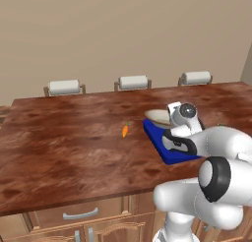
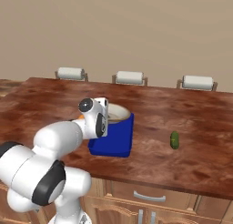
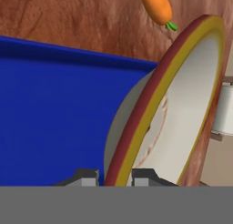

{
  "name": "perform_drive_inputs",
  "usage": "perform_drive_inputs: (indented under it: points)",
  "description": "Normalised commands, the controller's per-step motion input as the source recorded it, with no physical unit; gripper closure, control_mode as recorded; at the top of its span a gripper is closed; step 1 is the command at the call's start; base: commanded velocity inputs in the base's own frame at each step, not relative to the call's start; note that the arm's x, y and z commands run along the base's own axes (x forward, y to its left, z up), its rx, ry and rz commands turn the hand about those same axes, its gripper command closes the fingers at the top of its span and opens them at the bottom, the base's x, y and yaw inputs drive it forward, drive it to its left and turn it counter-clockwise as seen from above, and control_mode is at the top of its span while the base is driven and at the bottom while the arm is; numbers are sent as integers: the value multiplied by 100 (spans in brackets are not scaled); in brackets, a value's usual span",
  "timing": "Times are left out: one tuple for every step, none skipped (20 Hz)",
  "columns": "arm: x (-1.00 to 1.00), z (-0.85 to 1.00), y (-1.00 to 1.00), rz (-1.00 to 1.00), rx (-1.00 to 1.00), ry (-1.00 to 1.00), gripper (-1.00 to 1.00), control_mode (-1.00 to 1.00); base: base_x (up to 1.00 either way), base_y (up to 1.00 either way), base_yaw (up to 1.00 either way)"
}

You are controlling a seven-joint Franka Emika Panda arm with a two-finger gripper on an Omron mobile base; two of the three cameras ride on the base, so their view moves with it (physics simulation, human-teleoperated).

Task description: Place the two vegetables and bowl onto the tray for setting up a vegetable dip station.

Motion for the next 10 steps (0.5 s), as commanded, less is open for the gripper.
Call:
perform_drive_inputs:
  points:
    - [11, -1, 0, 0, 0, 0, 100, -100, 0, 0, 0]
    - [10, -1, -1, 0, 0, 0, 100, -100, 0, 0, 0]
    - [9, -1, -2, 0, 0, 0, 100, -100, 0, 0, 0]
    - [6, 0, -4, 0, -1, 0, 100, -100, 0, 0, 0]
    - [0, -1, -4, 0, 0, 0, 100, -100, 0, 0, 0]
    - [0, -1, -4, 0, 0, 0, 100, -100, 0, 0, 0]
    - [0, -3, -3, 0, 0, 0, 100, -100, 0, 0, 0]
    - [0, -4, 0, 0, 0, 0, 100, -100, 0, 0, 0]
    - [0, -5, 0, 0, 0, 0, 100, -100, 0, 0, 0]
    - [0, -5, 0, 0, 0, 0, 100, -100, 0, 0, 0]
